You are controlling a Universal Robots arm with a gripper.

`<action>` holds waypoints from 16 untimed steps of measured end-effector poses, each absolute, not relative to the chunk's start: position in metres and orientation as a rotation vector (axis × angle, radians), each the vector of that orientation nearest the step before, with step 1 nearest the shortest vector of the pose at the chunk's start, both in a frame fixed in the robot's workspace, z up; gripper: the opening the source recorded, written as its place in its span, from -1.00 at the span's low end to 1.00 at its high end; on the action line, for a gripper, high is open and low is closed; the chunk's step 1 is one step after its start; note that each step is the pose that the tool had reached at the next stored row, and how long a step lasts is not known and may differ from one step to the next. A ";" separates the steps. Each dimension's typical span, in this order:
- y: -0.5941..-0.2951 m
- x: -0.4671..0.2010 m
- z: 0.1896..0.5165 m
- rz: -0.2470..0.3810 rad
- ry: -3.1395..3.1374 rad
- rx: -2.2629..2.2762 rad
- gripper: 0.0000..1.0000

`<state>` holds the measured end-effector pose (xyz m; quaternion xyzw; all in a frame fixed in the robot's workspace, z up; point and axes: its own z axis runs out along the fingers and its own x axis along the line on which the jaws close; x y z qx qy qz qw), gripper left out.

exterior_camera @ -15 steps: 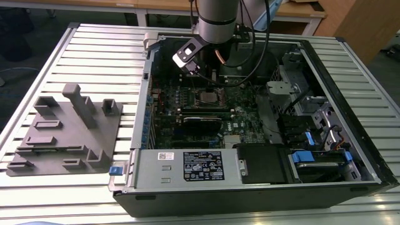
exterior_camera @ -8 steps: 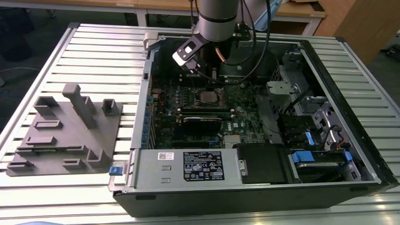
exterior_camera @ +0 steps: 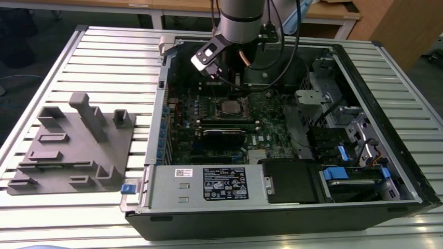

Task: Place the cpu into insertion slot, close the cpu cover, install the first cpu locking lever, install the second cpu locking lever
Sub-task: 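Close the cpu cover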

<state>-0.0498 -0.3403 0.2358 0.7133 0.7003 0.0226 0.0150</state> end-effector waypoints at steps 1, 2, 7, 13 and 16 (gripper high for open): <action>-0.340 -0.050 0.236 0.070 2.179 2.220 -0.79; -0.340 -0.050 0.236 0.070 2.179 2.220 -0.79; -0.340 -0.050 0.237 0.069 2.179 2.220 -0.79; -0.340 -0.050 0.244 0.070 2.179 2.220 -0.79; -0.340 -0.050 0.252 0.070 2.179 2.220 -0.79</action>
